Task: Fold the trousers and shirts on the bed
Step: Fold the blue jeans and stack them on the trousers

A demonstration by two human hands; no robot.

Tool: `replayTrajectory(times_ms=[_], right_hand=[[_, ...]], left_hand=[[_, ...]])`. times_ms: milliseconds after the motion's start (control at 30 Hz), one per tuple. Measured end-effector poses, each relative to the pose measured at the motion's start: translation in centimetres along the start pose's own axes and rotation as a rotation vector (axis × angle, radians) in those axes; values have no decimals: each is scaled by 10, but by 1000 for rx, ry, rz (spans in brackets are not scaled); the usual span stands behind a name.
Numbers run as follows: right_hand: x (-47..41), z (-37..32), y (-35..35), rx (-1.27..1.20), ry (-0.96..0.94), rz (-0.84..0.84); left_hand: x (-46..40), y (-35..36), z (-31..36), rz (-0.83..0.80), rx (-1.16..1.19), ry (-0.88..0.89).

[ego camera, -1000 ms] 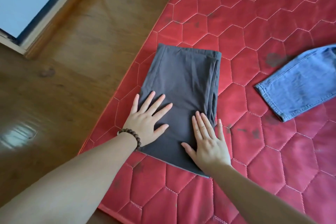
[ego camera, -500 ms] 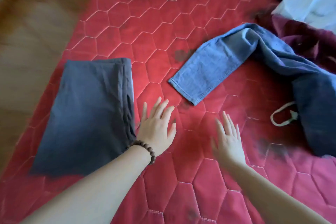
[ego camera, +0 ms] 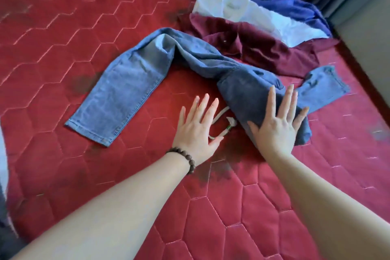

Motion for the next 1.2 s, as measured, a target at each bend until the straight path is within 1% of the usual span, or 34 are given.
replayTrajectory(times_ms=[67, 133, 233, 333, 400, 467, 533, 633, 700, 767, 867, 900, 933, 967, 1000, 1033, 1067, 1100, 1133, 1200], right_hand=[[-11, 8, -1, 33, 76, -104], [-15, 9, -2, 35, 52, -180], [4, -3, -9, -82, -137, -147], [46, -12, -14, -177, -305, -22], [78, -15, -12, -193, -340, -1], [110, -19, -10, -209, -320, -13], [142, -28, -10, -227, -297, -56], [189, -47, -15, -266, -278, -151], [218, -55, -22, -287, -276, -222], [240, -59, -29, -305, -304, -286], [253, -58, -43, -358, -343, -375], [251, -55, -46, -399, -322, -372], [244, -51, -49, -438, -281, -344], [235, -46, -51, -454, -223, -290], [225, -39, -52, -440, -148, -218], [214, -31, -50, -407, -62, -153], [204, -22, -46, -371, 27, -133], [195, -12, -41, -341, 101, -169], [190, -3, -34, -318, 158, -244], [188, 9, -19, -251, 189, -392]], left_hand=[[-25, 4, 20, 5, 21, 27], [-43, 6, 37, 0, 41, 71], [-53, 7, 49, -29, 20, 166], [-46, 7, 45, -94, -169, 316], [-30, 8, 36, -207, -289, 424], [-3, 7, 26, -325, -301, 485], [32, 6, 17, -280, -306, 541], [91, 5, 7, -248, -311, 517], [126, 5, 3, -259, -315, 484], [155, 3, 1, -281, -303, 487], [173, -6, -1, -379, -348, 474], [173, -9, -1, -472, -358, 437], [172, -10, -2, -562, -315, 394], [168, -12, -1, -614, -235, 346], [162, -14, 1, -576, -136, 320], [154, -16, 5, -478, -51, 309], [144, -18, 10, -371, 3, 309], [131, -19, 16, -293, 30, 302], [116, -17, 23, -249, 41, 283], [80, -6, 37, -249, -1, 247]])
Point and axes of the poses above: each hand's wrist, its own x-axis away from the middle knuckle, its own y-axis out of the palm, z = x × y, the point moved 1 cm from there along -x, towards the middle knuckle, and after that the axes turned 1 degree about x, right-handed, at the moved point
